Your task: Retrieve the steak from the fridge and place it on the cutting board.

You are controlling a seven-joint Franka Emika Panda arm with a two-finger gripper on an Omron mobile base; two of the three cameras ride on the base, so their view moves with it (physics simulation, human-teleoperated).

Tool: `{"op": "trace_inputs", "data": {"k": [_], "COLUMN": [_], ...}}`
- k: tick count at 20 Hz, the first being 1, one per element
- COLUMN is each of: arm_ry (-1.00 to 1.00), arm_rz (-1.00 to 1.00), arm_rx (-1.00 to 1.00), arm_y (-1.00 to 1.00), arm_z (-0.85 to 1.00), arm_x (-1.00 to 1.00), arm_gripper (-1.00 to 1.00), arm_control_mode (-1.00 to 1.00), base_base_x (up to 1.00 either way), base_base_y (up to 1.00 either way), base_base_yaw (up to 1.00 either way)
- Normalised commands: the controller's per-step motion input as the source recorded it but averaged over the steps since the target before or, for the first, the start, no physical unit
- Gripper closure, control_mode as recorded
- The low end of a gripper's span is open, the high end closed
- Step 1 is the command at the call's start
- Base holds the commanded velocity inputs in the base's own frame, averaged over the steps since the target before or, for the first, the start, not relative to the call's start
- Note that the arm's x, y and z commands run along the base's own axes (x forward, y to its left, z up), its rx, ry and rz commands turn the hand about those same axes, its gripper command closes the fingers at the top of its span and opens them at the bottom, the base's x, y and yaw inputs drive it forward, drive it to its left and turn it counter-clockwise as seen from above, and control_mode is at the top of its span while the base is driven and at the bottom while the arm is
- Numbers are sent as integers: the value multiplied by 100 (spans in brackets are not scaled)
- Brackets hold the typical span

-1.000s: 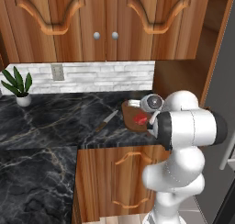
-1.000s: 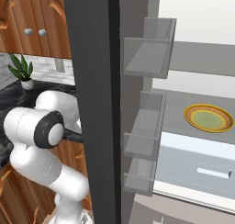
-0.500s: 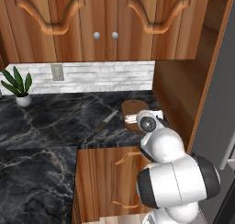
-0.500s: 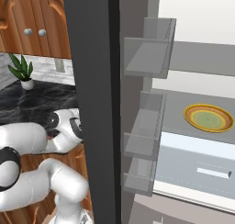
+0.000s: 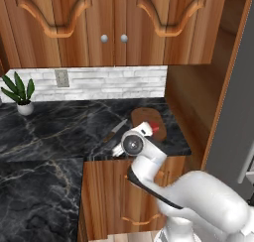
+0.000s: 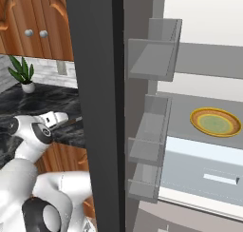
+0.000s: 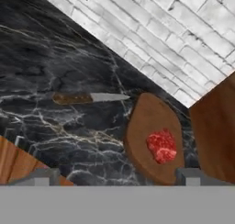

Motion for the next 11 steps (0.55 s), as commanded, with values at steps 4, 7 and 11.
{"op": "trace_inputs", "data": {"k": [4, 7, 11], "arm_ry": [-18, 4, 23], "arm_rz": [2, 0, -9], "arm_rx": [-14, -5, 18], "arm_y": [46, 29, -48], "arm_z": [32, 84, 100], "arm_x": [-100, -100, -100], "arm_gripper": [-100, -100, -100], "arm_control_mode": [-100, -100, -100], "base_base_x": [0, 0, 0], "base_base_y": [0, 0, 0], "base_base_yaw": [0, 0, 0]}}
